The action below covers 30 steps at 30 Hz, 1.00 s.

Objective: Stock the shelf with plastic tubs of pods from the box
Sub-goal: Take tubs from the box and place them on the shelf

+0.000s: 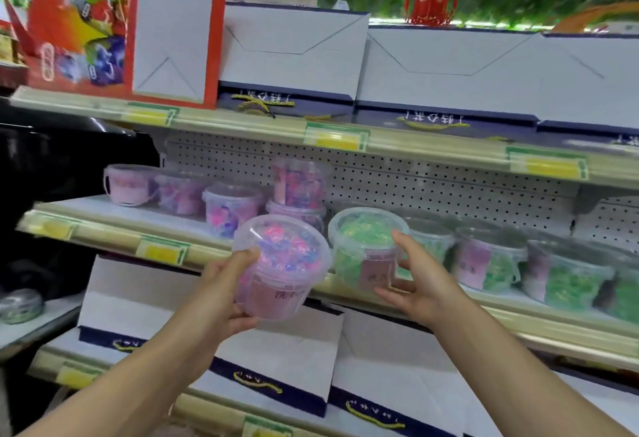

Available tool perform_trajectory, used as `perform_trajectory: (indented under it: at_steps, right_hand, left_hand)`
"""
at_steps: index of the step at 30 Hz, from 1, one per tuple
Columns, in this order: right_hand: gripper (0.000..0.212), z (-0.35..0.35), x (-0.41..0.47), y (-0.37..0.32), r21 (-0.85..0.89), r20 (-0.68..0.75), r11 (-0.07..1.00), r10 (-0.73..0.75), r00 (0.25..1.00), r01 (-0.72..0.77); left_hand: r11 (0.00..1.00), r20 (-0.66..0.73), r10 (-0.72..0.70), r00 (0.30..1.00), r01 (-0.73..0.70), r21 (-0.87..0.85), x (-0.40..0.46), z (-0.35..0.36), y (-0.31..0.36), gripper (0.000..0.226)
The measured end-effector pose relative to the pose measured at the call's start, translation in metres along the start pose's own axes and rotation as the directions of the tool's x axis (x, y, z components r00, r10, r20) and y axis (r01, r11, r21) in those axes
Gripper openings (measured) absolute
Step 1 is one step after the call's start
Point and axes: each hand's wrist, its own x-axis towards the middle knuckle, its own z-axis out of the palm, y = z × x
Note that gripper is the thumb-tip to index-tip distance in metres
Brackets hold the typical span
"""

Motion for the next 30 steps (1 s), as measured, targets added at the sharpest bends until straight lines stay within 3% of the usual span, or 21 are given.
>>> perform_trajectory:
  at_steps: [5,7,10,12,14,16,18,22,30]
  right_hand:
    - [0.025,0.035,0.017,-0.003,0.073,-0.112,0.997,0.043,0.993,-0.035]
    - [0.026,0.041,0.021,-0.002,0.049,-0.093,0.999,0.006,0.996,-0.002]
    - [0.037,0.046,0.022,0.008,-0.269,-0.152,0.961,-0.112,0.982,0.068]
    - [0.058,0.044,0.021,0.021,-0.633,-0.237,0.762,-0.363,0.901,0.141]
    - [0.073,0.042,0.021,0.032,-0.907,-0.112,0.365,-0.691,0.714,0.211]
    - [0.077,0.043,0.029,0.038,-0.977,0.141,-0.024,-0.814,0.563,0.211]
    - [0.08,0.044,0.046,0.042,-0.96,0.279,-0.224,-0.81,0.515,0.167]
    - [0.084,0.051,0.065,0.042,-0.948,0.316,-0.284,-0.802,0.508,0.141]
    - [0.063,0.059,0.087,0.041,-0.96,0.227,-0.28,-0.816,0.531,-0.02]
  left_hand:
    - [1.0,0.026,-0.003,1.0,0.002,0.024,0.038,-0.028,0.009,0.028]
    - [0.999,0.052,-0.001,0.999,0.0,0.033,0.052,-0.036,0.013,0.03]
    - [1.0,0.09,0.003,0.996,-0.004,0.012,0.067,-0.044,0.014,0.018]
    - [1.0,0.113,-0.004,0.994,0.004,-0.001,0.075,-0.046,0.011,0.017]
    - [1.0,0.14,-0.013,0.99,0.014,-0.004,0.081,-0.047,0.009,0.019]
    - [1.0,0.148,-0.021,0.989,0.023,-0.013,0.086,-0.048,0.007,0.02]
    - [0.999,0.157,-0.029,0.987,0.031,-0.011,0.09,-0.049,0.006,0.021]
    - [0.999,0.174,-0.034,0.984,0.037,-0.016,0.095,-0.052,0.007,0.02]
    - [1.0,0.186,-0.027,0.982,0.029,-0.006,0.098,-0.068,0.008,0.03]
